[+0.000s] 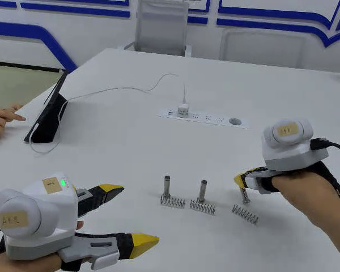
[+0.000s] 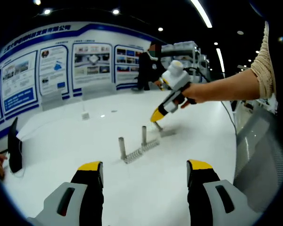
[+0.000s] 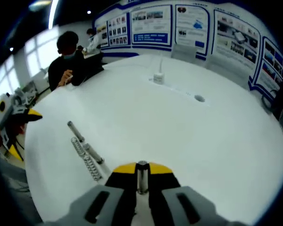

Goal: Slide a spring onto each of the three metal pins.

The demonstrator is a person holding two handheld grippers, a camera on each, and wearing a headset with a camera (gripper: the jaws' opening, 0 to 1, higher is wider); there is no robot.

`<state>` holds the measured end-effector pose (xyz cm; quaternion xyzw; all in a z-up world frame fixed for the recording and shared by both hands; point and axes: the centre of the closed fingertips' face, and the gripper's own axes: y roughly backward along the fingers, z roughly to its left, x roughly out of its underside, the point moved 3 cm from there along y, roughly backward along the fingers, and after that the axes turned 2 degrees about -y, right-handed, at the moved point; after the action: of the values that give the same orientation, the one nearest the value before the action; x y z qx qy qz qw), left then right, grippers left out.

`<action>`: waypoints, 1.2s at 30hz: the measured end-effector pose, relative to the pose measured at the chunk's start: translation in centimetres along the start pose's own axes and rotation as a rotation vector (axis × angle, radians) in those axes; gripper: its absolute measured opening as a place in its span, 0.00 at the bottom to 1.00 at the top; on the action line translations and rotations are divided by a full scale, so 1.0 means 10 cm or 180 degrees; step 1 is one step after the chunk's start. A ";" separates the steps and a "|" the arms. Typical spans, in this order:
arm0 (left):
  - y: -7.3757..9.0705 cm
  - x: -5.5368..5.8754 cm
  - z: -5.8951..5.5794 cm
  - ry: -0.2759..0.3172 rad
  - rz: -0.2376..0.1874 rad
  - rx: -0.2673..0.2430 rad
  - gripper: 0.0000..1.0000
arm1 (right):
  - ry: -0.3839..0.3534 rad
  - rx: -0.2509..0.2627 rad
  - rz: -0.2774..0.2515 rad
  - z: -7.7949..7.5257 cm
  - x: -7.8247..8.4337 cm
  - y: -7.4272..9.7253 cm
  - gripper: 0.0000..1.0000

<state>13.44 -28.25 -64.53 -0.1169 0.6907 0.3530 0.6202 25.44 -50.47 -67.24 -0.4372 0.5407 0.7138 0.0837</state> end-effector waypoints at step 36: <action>0.03 -0.08 -0.07 -0.0049 -0.0071 0.0002 0.73 | 0.0026 0.0006 -0.0197 -0.02 0.15 0.21 0.09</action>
<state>12.86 -28.70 -63.65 -0.1216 0.6847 0.3467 0.6294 23.41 -51.99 -66.85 -0.4565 0.5279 0.7086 0.1039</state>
